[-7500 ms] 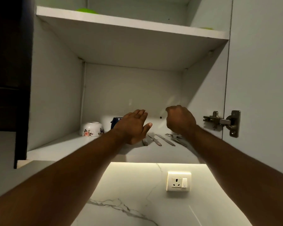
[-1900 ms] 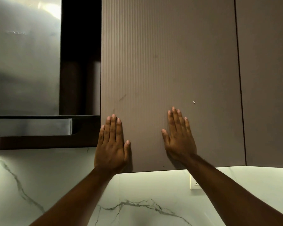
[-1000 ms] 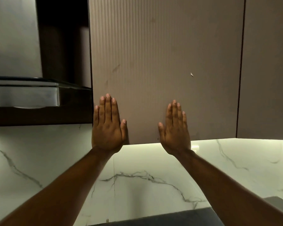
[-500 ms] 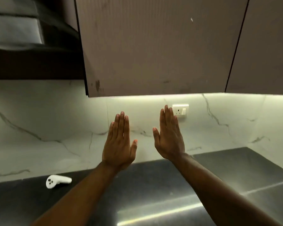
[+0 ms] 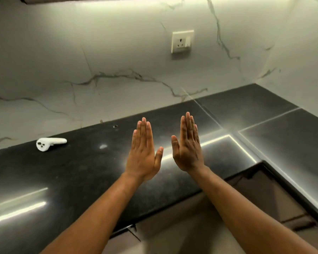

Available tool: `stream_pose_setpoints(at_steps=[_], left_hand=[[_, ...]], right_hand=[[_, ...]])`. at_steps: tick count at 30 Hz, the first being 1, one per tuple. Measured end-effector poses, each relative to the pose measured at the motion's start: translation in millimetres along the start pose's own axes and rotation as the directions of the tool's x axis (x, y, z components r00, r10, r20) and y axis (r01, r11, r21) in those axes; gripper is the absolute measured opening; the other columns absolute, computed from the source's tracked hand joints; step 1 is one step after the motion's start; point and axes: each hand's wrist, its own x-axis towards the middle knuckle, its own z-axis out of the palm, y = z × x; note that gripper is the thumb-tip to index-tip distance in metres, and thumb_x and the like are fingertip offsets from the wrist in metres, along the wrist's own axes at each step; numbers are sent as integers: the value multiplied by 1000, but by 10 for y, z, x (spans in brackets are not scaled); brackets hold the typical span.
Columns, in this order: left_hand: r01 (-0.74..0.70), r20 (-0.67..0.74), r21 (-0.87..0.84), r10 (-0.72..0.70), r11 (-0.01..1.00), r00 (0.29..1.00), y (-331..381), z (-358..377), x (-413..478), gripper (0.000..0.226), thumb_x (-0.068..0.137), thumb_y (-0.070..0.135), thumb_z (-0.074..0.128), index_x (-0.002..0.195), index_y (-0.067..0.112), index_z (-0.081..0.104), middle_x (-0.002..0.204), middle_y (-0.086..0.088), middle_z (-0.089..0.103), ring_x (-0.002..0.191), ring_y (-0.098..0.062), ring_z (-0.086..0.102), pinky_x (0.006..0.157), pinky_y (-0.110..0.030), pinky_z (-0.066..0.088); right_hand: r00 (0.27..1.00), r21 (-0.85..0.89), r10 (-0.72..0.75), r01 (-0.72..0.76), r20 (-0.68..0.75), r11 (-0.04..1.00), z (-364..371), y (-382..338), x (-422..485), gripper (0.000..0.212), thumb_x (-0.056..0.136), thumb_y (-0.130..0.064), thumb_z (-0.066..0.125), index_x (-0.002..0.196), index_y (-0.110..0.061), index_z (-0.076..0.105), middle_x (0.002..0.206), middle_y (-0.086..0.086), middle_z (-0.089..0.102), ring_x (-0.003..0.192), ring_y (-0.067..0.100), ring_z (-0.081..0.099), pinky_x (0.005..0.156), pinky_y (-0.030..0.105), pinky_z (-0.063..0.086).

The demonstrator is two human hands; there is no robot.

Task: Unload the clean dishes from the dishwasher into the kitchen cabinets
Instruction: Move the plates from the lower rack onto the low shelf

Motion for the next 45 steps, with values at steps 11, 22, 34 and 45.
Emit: stream_pose_setpoints(at_steps=[11,22,34,45], left_hand=[[12,183,-636,135,772,974,469,399,-427,70,101,40,29,156,11,-3,165,2,-7,152,-14,-3,124,-38,6],[186,417,-782,278,594,865,992,833,-650,71,98,47,29,157,20,-1,164,11,-3,150,-3,-2,123,-49,14],[104,559,-748,538,656,631,1927,1315,-961,55,98,38,36,151,23,33,160,10,23,145,4,17,120,-26,20],[218,764,-586,443,780,470,2397,1798,-1029,44,104,37,36,145,23,43,145,7,49,131,-3,44,103,-16,34]], right_hand=[[944,26,324,-326,64,945,-190,463,-1196,69,99,-45,21,155,-10,3,164,2,-4,149,8,-8,123,33,-3],[741,142,670,-669,50,730,-462,400,-2195,64,101,-43,25,155,-20,2,162,-12,-6,146,-4,-9,121,24,-4],[420,288,907,-869,2,402,-933,705,-3195,53,104,-39,34,153,-24,22,160,-10,21,144,-1,17,116,22,16],[266,391,962,-893,58,223,-943,1172,-3833,52,103,-35,38,151,-21,29,158,-7,27,140,-1,22,112,17,18]])
